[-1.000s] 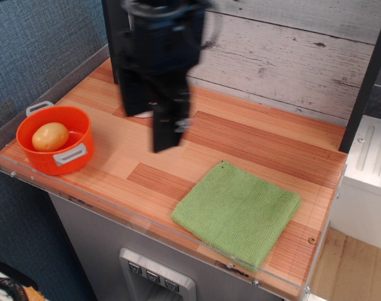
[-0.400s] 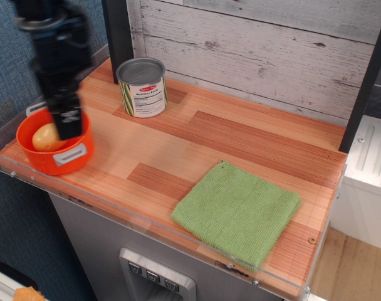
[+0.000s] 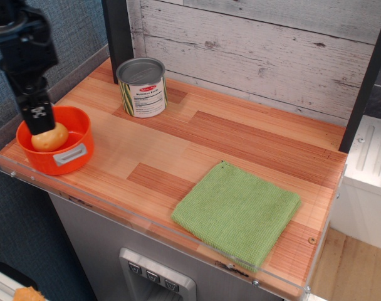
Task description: Put the potato on top of the napkin.
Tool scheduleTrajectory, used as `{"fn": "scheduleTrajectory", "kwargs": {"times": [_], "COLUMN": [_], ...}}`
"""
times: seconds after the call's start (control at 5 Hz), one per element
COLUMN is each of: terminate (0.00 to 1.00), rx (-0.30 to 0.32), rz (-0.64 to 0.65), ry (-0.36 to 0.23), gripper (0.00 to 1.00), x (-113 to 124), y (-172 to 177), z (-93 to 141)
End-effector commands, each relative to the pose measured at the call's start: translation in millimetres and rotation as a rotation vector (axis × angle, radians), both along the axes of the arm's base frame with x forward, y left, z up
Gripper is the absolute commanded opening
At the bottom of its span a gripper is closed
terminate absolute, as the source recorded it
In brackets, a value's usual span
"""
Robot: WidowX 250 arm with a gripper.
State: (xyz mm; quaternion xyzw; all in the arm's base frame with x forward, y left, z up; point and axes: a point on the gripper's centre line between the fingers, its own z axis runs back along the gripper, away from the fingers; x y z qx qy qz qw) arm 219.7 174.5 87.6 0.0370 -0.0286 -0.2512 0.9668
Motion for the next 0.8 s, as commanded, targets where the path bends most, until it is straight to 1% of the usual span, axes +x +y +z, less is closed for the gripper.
{"fn": "scheduleTrajectory", "kwargs": {"times": [0.0,0.2,0.6], "terminate": [0.0,0.0,0.0], "rx": [0.025,0.019,0.02], "rz": [0.038,0.033,0.017], "ry": [-0.022,-0.023,-0.019], "gripper": [1.0,1.0,1.0], "x": [12,17,21], "y": [25,25,17], "z": [-5,-12,-16]}}
